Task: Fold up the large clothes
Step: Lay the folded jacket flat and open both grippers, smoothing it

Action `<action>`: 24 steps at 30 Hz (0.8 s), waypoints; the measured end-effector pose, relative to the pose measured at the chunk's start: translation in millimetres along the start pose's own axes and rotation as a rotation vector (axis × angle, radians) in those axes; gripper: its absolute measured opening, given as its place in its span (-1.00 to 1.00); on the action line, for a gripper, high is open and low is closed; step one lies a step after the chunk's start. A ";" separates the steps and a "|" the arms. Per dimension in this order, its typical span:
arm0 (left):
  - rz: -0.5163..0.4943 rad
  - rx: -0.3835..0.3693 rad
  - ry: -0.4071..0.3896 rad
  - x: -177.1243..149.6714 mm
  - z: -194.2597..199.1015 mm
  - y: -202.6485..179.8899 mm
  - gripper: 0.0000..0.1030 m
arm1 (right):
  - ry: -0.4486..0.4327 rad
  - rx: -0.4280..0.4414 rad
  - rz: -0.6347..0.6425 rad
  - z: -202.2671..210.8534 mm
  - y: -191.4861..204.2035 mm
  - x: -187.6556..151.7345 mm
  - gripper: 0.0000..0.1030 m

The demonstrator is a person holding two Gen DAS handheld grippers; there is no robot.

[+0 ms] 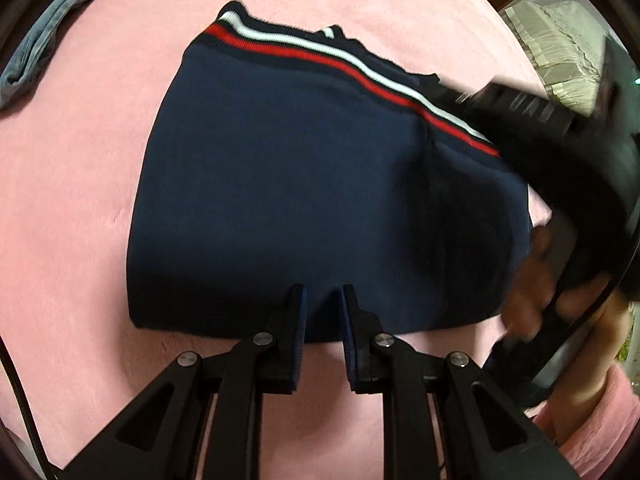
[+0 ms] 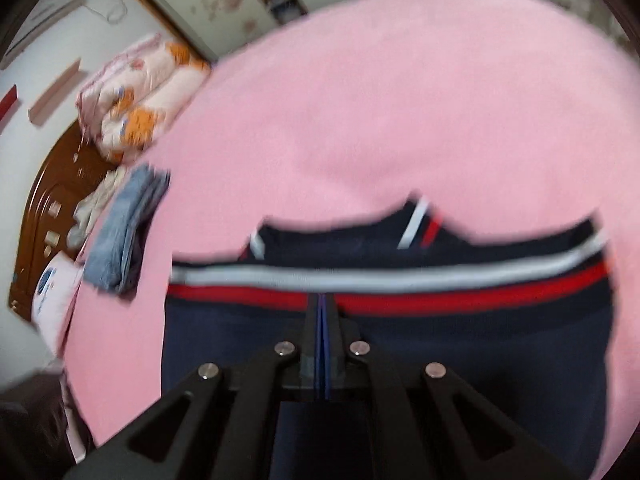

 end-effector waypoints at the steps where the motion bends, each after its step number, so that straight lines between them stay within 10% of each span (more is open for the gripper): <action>1: 0.006 0.004 0.000 -2.2 0.1 0.9 -0.71 | -0.025 -0.006 -0.019 5.3 -3.0 5.6 -1.00; 24: 0.393 -0.176 -0.038 -37.7 15.6 56.9 -0.17 | 0.164 -0.089 -0.063 26.8 -25.7 -75.6 -1.00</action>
Point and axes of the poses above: each gripper's, at about its wrist camera, not at the fingertips, and z roughly against the way its jaws point, y to its left, x to its top, the point moved 7 cm from there along -z, roughly the way its jaws point, and after that the axes turned 5 degrees about -z, right-handed, at the moved point
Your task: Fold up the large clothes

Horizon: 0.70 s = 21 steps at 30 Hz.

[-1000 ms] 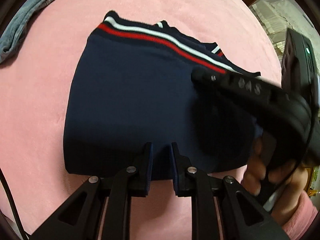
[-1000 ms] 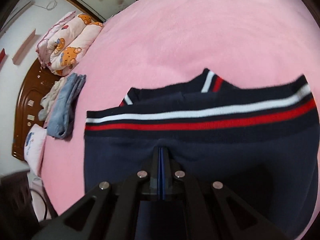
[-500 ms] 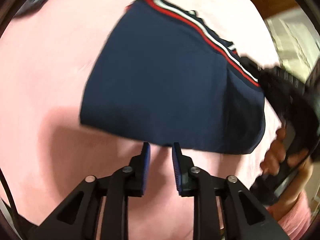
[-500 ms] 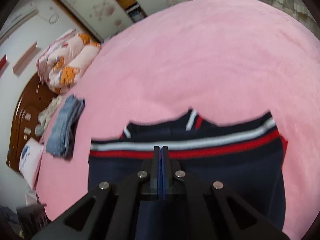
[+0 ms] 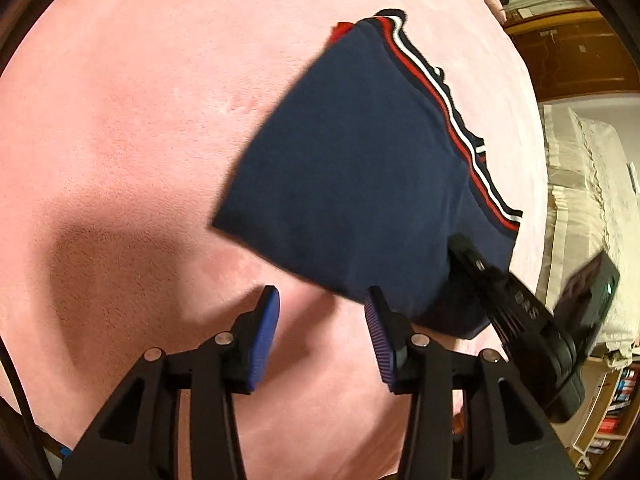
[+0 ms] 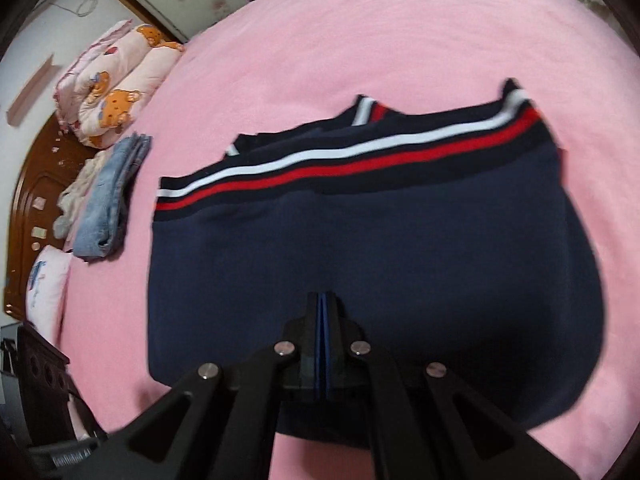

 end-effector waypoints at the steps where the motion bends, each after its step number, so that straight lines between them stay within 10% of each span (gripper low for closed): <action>1: 0.004 0.002 0.002 0.6 -2.4 0.7 -0.17 | -0.009 -0.020 -0.004 3.9 -4.3 -0.1 -1.00; 17: 0.266 -0.200 -0.237 43.0 -32.6 1.9 -0.17 | -0.002 0.000 -0.123 4.0 -36.3 -1.6 -1.00; 21: 0.287 -0.176 -0.321 41.5 -22.5 -3.2 -0.54 | 0.003 0.034 -0.141 2.3 -38.8 -2.2 -1.00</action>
Point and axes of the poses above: each gripper's, at about its wrist camera, not at the fingertips, and z roughly against the way its jaws point, y to its left, x to its top, the point moved 7 cm from there along -z, roughly the way its jaws point, and after that the axes turned 5 degrees about -z, right-handed, at the moved point
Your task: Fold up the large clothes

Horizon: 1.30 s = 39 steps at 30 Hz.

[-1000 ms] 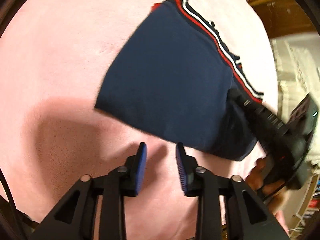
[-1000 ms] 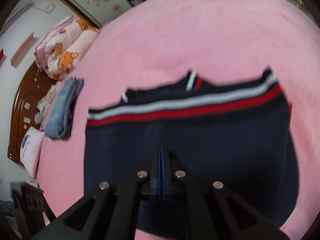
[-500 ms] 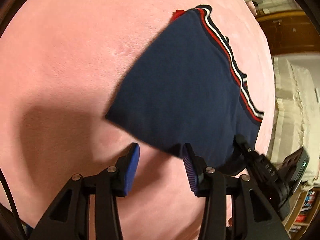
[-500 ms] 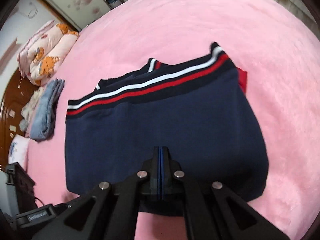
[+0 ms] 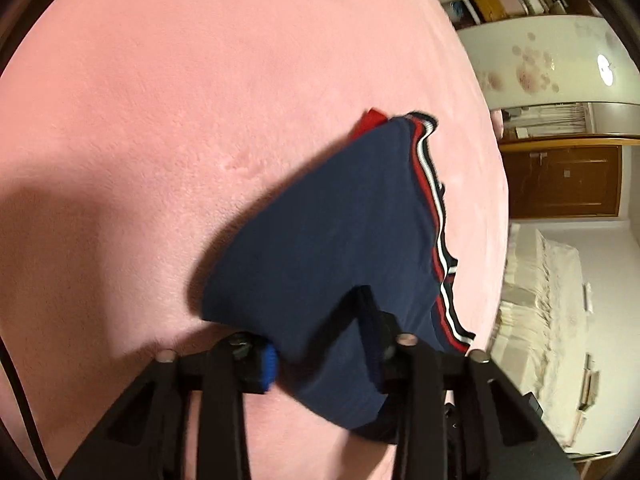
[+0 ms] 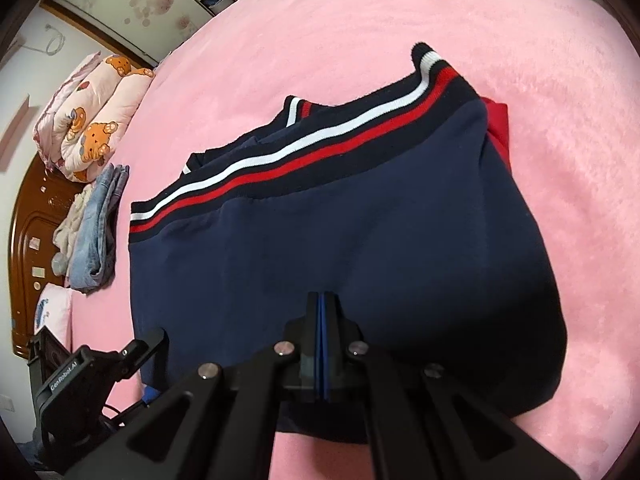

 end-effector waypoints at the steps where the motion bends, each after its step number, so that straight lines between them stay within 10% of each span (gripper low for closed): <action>1: -0.016 0.006 -0.023 -0.5 4.5 -4.2 -0.67 | 0.004 0.010 -0.004 -0.6 -0.9 0.0 -1.00; 20: -0.564 0.027 -0.140 -40.8 63.5 -136.7 -0.87 | 0.163 0.318 -0.041 -28.6 28.7 14.1 -0.99; 32: -0.899 0.007 -0.021 -99.8 47.9 -193.9 -1.00 | 0.264 0.437 -0.021 -42.5 21.6 24.3 -1.00; 39: -0.899 0.053 0.025 -101.8 47.6 -198.2 -1.00 | 0.323 0.485 0.022 -30.8 12.8 24.6 -1.00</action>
Point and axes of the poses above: each gripper's, at about its wrist camera, not at the fingertips, and z roughly against the way its jaws point, y to its left, x to its top, the point moved 7 cm from there along -z, roughly the way its jaws point, and after that the axes turned 5 degrees about -z, right-handed, at the moved point
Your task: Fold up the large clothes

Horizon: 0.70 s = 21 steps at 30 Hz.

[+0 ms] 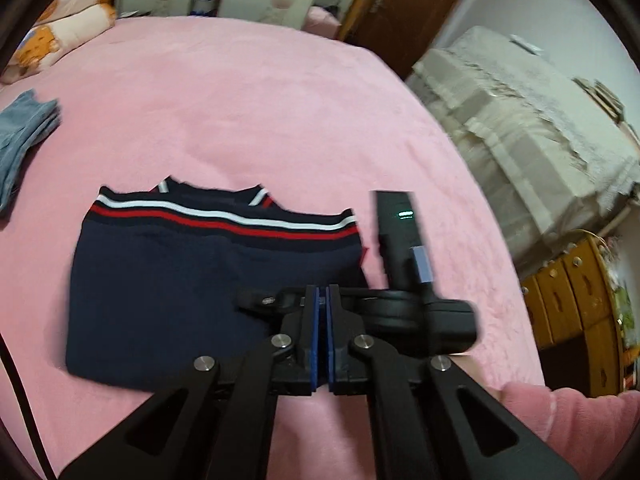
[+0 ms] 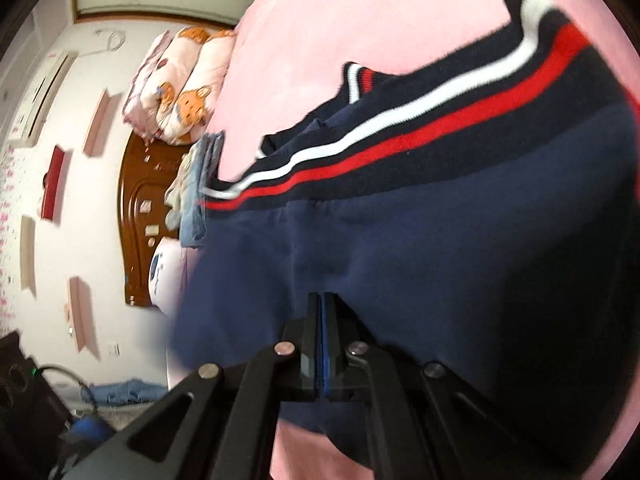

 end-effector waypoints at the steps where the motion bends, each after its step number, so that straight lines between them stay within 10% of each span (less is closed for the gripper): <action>1: 0.029 0.012 0.001 -1.3 2.0 4.5 -0.95 | 0.005 0.006 0.006 4.5 1.2 -0.2 -1.00; 16: 0.648 0.205 0.048 -79.5 31.3 157.3 -0.13 | 0.013 -0.095 0.035 10.8 -5.2 1.0 -1.00; 21: 0.805 0.127 0.070 -98.2 21.9 186.0 -0.07 | 0.016 -0.116 0.027 8.0 -5.2 1.5 -1.00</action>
Point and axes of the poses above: each gripper's, at about its wrist camera, not at the fingertips, and z roughly against the way its jaws point, y to its left, x to its top, the point moved 7 cm from there along -z, roughly the way its jaws point, and after that the axes turned 5 degrees about -z, right-handed, at the moved point
